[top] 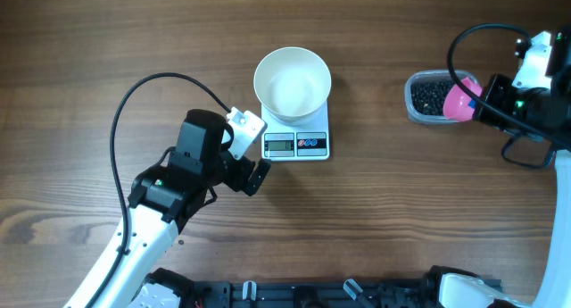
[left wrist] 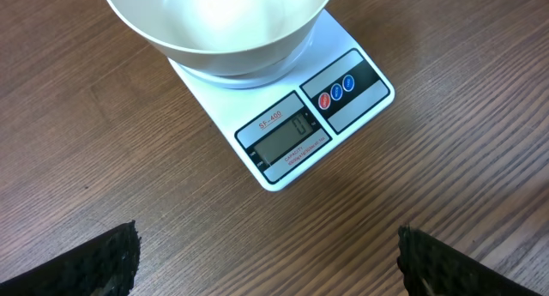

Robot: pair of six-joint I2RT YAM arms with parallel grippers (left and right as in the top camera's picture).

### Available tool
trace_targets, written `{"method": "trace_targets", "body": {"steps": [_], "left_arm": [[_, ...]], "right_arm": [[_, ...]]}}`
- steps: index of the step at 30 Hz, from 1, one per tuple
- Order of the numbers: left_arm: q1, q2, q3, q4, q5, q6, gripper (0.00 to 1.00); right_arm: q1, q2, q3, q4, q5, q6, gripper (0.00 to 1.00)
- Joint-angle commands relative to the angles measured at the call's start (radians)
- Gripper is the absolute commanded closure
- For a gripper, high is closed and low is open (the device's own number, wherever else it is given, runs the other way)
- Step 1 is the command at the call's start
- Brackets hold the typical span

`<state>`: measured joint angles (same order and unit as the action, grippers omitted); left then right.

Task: Scoop item into bowl and weigh 150g on scale
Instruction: 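Lower the pink scoop with the right gripper over the bean tub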

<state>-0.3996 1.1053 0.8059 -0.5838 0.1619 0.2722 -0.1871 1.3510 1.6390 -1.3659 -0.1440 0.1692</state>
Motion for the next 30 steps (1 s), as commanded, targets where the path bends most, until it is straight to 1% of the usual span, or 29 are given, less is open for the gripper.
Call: {"method": "trace_targets", "body": {"steps": [1, 9, 12, 18, 30], "left_arm": [[0.005, 0.004, -0.004, 0.003, 0.005, 0.009, 0.00], [0.004, 0.004, -0.004, 0.003, 0.005, 0.009, 0.00], [0.005, 0.004, -0.004, 0.003, 0.005, 0.008, 0.00], [0.004, 0.004, -0.004, 0.003, 0.005, 0.009, 0.00], [0.004, 0.004, -0.004, 0.003, 0.005, 0.008, 0.00]], "right_arm": [[-0.004, 0.000, 0.024, 0.008, 0.052, -0.067, 0.96], [-0.004, 0.000, 0.023, 0.035, 0.056, -0.126, 0.96], [-0.004, 0.000, 0.023, 0.034, 0.059, -0.164, 0.96], [-0.004, 0.000, 0.023, 0.023, 0.059, -0.195, 0.96], [-0.004, 0.000, 0.023, 0.016, 0.059, -0.207, 0.96]]}}
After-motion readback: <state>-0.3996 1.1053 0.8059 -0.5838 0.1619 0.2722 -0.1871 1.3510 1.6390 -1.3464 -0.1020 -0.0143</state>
